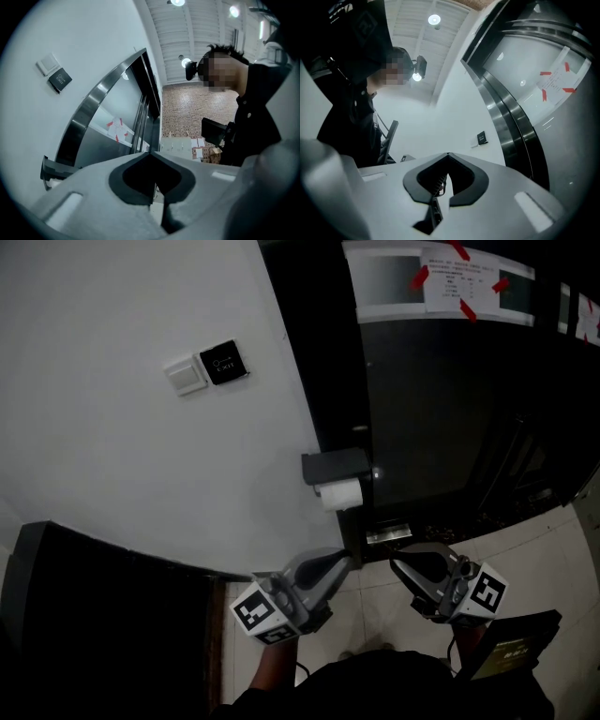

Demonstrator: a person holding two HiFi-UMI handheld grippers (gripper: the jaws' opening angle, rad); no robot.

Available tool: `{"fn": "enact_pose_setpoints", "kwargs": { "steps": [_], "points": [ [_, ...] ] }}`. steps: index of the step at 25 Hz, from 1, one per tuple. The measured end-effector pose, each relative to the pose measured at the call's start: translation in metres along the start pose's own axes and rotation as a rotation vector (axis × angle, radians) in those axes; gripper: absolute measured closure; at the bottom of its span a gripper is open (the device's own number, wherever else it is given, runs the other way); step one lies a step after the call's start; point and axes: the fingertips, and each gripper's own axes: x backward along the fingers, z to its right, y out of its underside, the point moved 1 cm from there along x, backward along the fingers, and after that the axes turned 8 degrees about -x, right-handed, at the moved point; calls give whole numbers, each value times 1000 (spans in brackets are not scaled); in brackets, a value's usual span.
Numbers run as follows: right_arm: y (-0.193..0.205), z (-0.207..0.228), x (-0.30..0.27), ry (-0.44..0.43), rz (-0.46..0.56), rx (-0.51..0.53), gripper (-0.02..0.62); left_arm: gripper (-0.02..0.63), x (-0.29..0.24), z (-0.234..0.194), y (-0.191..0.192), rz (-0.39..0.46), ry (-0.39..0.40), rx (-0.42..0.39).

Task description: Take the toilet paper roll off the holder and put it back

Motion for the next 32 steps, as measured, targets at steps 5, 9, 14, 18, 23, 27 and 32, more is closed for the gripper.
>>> {"fn": "enact_pose_setpoints", "kwargs": {
  "steps": [5, 9, 14, 18, 23, 27, 32],
  "points": [
    [1, -1, -5, 8, -13, 18, 595, 604, 4, 0, -3, 4, -10, -3],
    [5, -1, -6, 24, -30, 31, 595, 605, 5, 0, -4, 6, -9, -3],
    [3, 0, -6, 34, -28, 30, 595, 604, 5, 0, -5, 10, -7, 7],
    [3, 0, -5, 40, -34, 31, 595, 604, 5, 0, -4, 8, -7, 11],
    [6, -1, -6, 42, -38, 23, 595, 605, 7, 0, -4, 4, -8, 16],
    [5, -1, -6, 42, -34, 20, 595, 605, 7, 0, -4, 5, -6, 19],
    [4, -1, -8, 42, -35, 19, 595, 605, 8, -1, -4, 2, -6, 22]
  ]
}}
